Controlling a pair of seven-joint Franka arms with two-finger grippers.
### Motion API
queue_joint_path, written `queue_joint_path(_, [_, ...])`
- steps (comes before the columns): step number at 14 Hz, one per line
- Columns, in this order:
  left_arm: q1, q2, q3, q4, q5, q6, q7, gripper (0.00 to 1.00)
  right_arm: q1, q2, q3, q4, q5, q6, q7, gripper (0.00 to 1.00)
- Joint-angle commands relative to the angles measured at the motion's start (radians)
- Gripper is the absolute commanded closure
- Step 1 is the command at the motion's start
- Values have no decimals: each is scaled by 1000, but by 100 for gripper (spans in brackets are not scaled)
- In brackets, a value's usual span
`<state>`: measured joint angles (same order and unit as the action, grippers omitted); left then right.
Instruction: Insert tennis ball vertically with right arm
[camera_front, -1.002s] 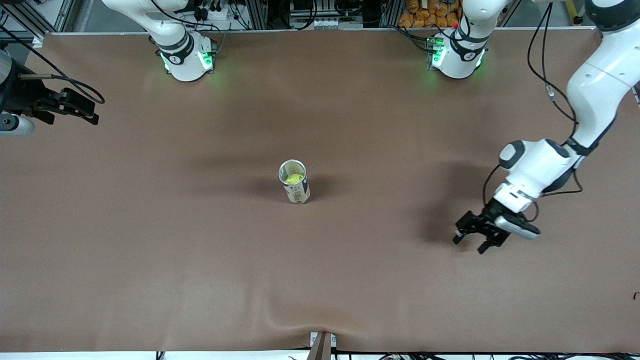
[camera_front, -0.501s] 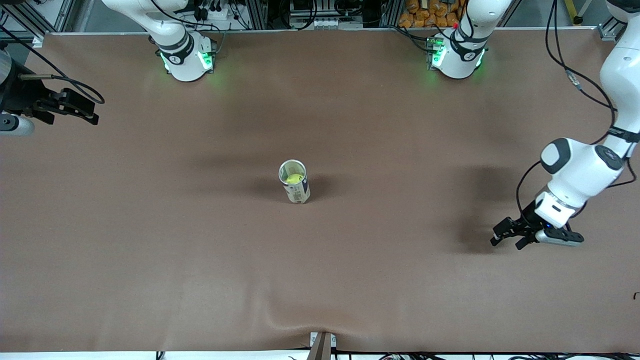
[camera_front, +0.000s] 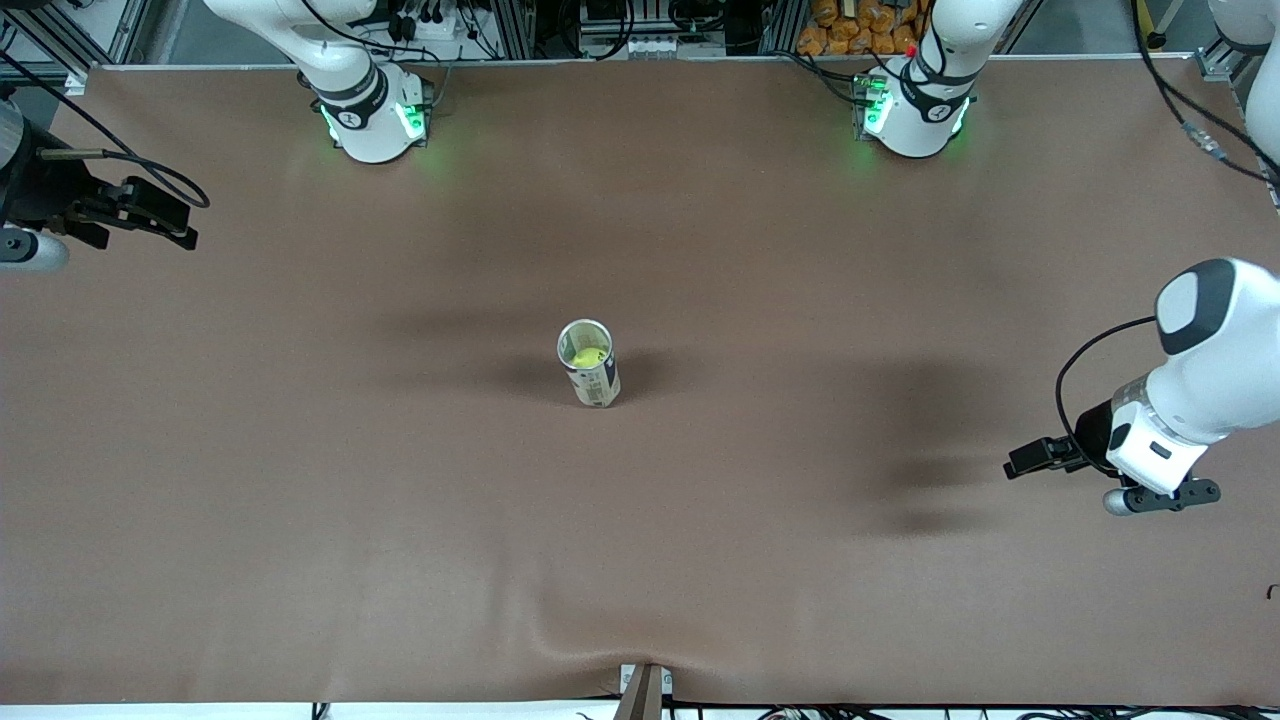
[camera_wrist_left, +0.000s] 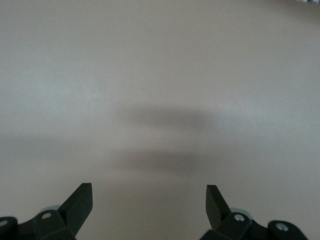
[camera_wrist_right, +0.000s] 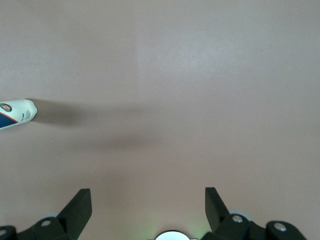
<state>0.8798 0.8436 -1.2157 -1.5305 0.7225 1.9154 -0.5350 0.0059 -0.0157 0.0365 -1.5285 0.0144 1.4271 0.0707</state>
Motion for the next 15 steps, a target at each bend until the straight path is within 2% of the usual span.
queue_joint_path(1, [-119, -52, 1, 160, 12, -221, -31, 0, -20, 5, 14, 14, -2, -11, -12, 0])
queue_joint_path(3, [-117, -107, -11, 165, 12, -240, -28, 0, -21, 5, 14, 14, -2, -13, -12, 0])
queue_joint_path(6, [-122, -253, -8, 158, 1, -265, -23, 0, -21, 5, 14, 14, -2, -13, -12, 0])
queue_joint_path(12, [-111, -313, -61, 167, -5, -311, -13, 0, -21, 5, 13, 14, -2, -14, -12, 0])
queue_joint_path(15, [-91, -368, -59, 171, -90, -357, -6, 0, -21, 5, 13, 13, -2, -16, -12, 0])
